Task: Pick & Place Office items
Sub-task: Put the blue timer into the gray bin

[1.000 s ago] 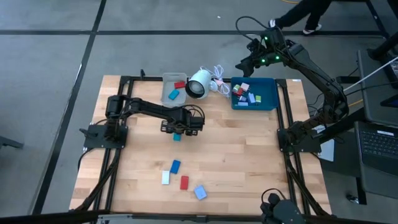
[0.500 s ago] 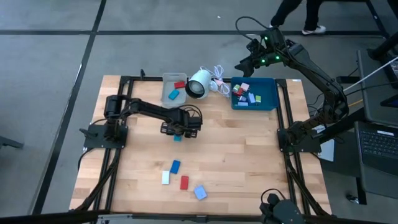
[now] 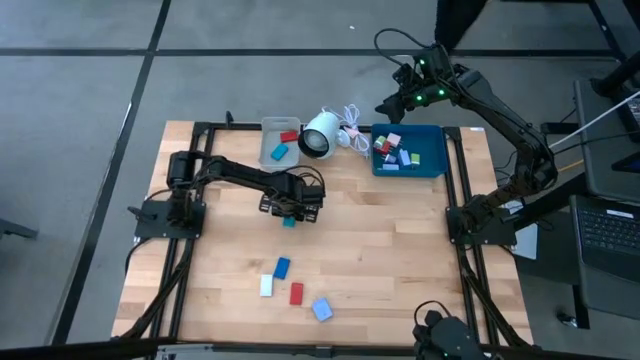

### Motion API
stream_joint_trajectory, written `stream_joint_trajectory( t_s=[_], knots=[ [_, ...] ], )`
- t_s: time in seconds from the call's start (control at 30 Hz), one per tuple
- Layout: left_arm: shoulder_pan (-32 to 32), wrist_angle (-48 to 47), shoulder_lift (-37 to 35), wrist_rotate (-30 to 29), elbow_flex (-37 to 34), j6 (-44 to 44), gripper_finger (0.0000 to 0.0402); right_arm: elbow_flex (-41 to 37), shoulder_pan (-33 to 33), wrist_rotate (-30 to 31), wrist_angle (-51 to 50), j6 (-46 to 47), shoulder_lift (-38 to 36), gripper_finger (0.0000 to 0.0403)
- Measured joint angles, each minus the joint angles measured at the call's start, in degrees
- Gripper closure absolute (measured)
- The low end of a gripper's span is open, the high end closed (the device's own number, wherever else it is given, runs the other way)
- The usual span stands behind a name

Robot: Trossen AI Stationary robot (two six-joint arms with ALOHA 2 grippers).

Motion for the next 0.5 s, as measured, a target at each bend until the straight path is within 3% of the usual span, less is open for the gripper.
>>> stream_joint_trajectory(
  t_s=[0.17,0.4,0.5],
  knots=[
    [3.5,3.9,-7.1,-10.6,0.1,4.1,0.0248,0.0,0.4,-1.1,2.0,1.7,-0.1,0.0156],
    [11.6,5.0,-19.2,-17.9,0.4,13.2,0.0248,0.0,0.6,-2.3,6.5,5.9,-0.2,0.0175],
    [16.1,3.6,-21.3,-16.8,0.3,18.2,0.0248,0.0,0.6,-2.7,7.0,7.0,-0.2,0.0177]
  ],
)
